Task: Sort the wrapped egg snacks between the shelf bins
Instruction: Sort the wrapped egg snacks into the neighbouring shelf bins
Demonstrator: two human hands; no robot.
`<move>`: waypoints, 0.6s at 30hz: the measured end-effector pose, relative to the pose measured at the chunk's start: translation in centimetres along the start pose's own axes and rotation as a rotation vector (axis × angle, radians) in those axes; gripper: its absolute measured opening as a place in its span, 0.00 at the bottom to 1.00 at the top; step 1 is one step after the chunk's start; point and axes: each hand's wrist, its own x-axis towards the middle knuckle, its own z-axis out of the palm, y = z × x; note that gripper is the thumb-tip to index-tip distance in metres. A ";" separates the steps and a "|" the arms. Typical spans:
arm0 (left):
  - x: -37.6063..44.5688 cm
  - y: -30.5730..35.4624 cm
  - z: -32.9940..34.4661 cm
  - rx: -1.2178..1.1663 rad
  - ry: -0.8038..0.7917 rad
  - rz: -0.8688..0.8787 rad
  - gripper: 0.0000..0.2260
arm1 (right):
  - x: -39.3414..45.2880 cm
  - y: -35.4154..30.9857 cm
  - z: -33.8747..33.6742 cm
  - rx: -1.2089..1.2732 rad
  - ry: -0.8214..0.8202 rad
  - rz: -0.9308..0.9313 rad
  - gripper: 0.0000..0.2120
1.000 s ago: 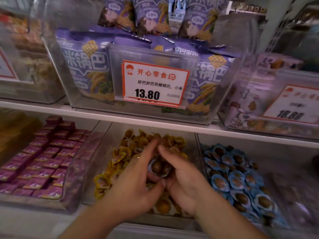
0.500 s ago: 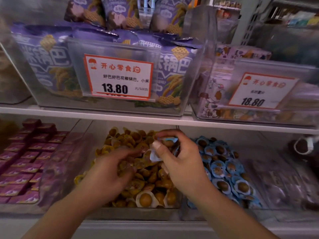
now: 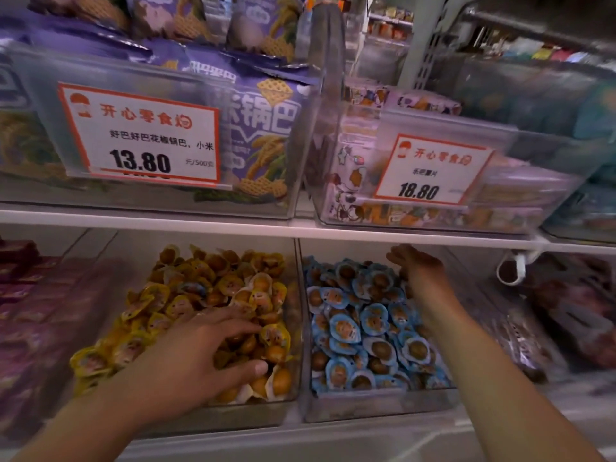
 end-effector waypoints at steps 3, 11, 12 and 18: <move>-0.1 -0.4 -0.5 -0.011 0.063 0.017 0.29 | -0.6 0.2 -0.1 0.039 0.018 -0.063 0.14; -2.9 -2.3 -2.7 0.004 0.321 -0.107 0.17 | -12.0 -3.7 6.9 -0.252 -0.281 -0.795 0.10; -3.3 -2.7 -2.6 0.031 0.326 -0.149 0.18 | -13.0 -4.4 8.8 -0.306 -0.390 -0.830 0.12; -4.3 -3.9 -1.4 0.142 0.227 -0.276 0.19 | -12.1 -5.6 22.3 -0.964 -0.767 -0.775 0.18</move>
